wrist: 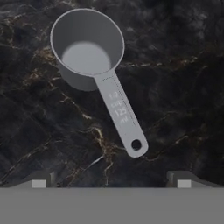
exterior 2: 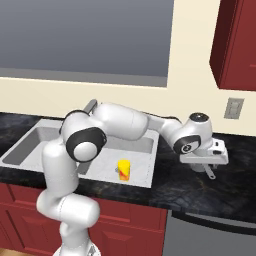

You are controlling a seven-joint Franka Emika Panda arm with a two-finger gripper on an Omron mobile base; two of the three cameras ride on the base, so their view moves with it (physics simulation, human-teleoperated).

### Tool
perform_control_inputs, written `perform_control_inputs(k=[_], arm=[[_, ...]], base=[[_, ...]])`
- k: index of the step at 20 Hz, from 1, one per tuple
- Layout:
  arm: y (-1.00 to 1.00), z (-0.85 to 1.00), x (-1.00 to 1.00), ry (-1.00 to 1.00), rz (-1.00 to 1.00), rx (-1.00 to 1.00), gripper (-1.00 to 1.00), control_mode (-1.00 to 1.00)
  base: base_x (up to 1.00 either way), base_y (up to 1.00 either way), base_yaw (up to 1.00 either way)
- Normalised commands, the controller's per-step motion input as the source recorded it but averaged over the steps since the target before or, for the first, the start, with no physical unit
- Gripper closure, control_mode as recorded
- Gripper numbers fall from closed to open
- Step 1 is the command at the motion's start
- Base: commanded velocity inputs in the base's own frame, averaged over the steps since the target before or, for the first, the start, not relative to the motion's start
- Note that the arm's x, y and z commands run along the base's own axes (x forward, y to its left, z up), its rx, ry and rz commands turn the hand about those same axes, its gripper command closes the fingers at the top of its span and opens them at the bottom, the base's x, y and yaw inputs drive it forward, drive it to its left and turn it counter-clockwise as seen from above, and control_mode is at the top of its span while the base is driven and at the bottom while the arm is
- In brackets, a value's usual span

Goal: Move any existing items from the left basin to the right basin for drying. Then move the measuring cup from the counter to the left basin of the sink for washing.

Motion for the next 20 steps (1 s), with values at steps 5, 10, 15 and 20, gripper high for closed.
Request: perform_control_inputs(k=[5, 10, 15, 20], arm=[[-0.19, -0.05, 0.17, 0.0, 0.09, 0.0, -1.0, -1.0], [-0.14, -0.12, 0.2, 0.0, 0.09, 0.0, -1.0, -1.0], [-0.04, -0.19, 0.25, 0.01, 0.07, 0.0, -1.0, -1.0], [-0.01, -0.2, 0.27, 0.01, 0.06, 0.0, -1.0, -1.0]], base=[[0.0, 0.0, 0.0], [0.0, 0.0, 0.0], [0.0, 0.0, 0.0], [0.0, 0.0, 0.0]])
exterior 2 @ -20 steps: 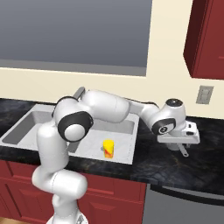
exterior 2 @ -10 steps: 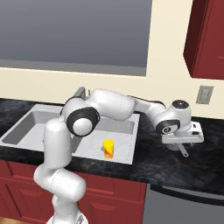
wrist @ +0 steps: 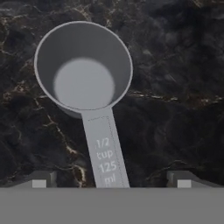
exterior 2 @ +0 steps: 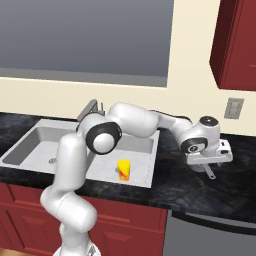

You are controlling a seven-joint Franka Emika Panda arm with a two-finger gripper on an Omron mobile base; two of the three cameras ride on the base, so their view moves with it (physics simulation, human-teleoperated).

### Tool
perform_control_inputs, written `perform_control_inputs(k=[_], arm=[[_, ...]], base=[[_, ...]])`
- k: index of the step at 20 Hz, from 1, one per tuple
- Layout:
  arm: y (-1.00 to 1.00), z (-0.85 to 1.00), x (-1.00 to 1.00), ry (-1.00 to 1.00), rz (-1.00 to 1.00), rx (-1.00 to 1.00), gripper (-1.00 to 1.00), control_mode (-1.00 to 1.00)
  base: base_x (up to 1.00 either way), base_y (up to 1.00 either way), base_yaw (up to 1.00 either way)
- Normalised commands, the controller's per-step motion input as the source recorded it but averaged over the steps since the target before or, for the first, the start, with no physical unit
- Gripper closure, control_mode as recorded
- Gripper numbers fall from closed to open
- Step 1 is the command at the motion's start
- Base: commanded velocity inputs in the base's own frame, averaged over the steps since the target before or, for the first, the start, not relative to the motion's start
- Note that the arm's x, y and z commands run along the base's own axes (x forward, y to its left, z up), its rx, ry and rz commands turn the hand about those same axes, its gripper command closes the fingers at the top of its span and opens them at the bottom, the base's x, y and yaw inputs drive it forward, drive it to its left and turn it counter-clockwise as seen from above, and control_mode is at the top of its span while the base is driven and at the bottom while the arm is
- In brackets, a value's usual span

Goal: Move any existing items from the left basin to the right basin for drying. Then move the measuring cup from the counter to the left basin of the sink for washing.

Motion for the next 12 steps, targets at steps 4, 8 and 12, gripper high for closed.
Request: perform_control_inputs(k=[4, 8, 12], arm=[[0.0, -0.16, 0.21, 0.02, 0.05, 0.0, -1.0, -1.0], [-0.01, -0.15, 0.12, 0.01, 0.04, 0.0, -1.0, -1.0], [-0.01, -0.18, 0.07, 0.01, 0.03, 0.0, -1.0, -1.0]], base=[[0.0, 0.0, 0.0], [0.0, 0.0, 0.0], [0.0, 0.0, 0.0]])
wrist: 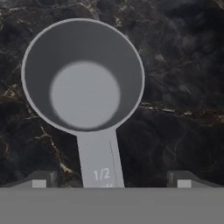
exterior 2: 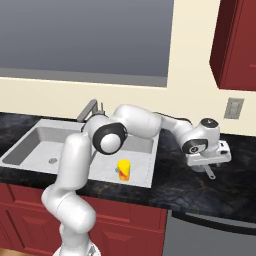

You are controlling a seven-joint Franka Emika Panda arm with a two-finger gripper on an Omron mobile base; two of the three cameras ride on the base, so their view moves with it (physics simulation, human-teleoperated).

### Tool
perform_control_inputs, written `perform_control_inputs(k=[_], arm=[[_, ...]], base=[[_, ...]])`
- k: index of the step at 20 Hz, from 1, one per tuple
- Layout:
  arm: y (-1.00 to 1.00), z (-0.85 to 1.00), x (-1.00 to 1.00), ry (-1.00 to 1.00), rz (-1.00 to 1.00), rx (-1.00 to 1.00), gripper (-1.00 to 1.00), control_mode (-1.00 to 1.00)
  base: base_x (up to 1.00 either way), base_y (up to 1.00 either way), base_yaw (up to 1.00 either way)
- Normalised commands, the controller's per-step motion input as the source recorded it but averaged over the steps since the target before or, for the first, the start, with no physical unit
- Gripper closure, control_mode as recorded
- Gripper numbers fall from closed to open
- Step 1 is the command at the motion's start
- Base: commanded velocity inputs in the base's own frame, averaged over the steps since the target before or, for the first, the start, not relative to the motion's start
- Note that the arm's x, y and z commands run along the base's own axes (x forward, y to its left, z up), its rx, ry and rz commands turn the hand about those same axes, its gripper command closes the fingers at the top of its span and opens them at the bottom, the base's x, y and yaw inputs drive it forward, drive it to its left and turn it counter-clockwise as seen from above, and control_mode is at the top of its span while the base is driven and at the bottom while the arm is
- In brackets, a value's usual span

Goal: Move any existing items from the left basin to the right basin for drying. Then move the measuring cup from the counter to the left basin of the sink for washing.

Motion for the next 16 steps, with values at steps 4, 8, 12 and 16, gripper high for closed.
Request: perform_control_inputs(k=[4, 8, 12, 16], arm=[[0.0, -0.18, 0.03, 0.01, 0.03, 0.0, -1.0, -1.0], [0.0, -0.14, 0.0, 0.0, 0.03, 0.0, -1.0, -1.0], [0.0, -0.11, 0.01, 0.0, 0.03, 0.0, -1.0, -1.0], [0.0, -0.13, 0.06, 0.0, 0.03, 0.0, -1.0, -1.0]], base=[[0.0, 0.0, 0.0], [0.0, 0.0, 0.0], [0.0, 0.0, 0.0], [0.0, 0.0, 0.0]])
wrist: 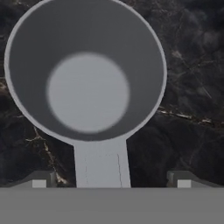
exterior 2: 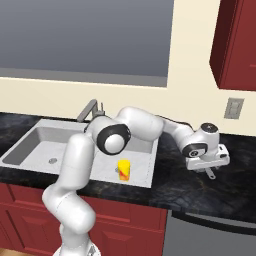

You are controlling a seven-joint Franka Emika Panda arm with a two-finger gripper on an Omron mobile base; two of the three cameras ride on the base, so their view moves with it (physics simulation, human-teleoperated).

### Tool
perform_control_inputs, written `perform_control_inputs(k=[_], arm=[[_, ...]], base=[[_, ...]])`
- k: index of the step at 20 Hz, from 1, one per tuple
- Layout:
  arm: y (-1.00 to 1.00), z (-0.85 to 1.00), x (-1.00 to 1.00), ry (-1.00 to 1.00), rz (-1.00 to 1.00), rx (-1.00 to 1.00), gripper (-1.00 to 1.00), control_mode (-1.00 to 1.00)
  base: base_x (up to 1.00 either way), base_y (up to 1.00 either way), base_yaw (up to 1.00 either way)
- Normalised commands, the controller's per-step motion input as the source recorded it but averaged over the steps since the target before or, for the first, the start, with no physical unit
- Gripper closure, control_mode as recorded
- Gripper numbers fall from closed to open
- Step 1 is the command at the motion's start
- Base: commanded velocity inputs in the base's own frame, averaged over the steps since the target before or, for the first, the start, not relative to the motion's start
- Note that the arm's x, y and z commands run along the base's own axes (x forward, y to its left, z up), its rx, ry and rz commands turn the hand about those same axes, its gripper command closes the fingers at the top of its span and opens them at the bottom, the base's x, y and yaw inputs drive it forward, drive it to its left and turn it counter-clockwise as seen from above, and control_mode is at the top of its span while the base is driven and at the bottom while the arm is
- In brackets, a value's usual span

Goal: Move any existing items from the left basin to the right basin for drying. Then move the measuring cup from the counter to the left basin of the sink for washing.

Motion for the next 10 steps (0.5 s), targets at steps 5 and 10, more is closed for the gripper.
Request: perform_control_inputs(k=[5, 10], arm=[[0.0, -0.08, 0.06, 0.0, 0.02, 0.0, 1.0, -1.0], [0.0, 0.0, 0.03, 0.03, 0.0, 0.0, 1.0, -1.0]], base=[[0.0, 0.0, 0.0], [0.0, 0.0, 0.0]])
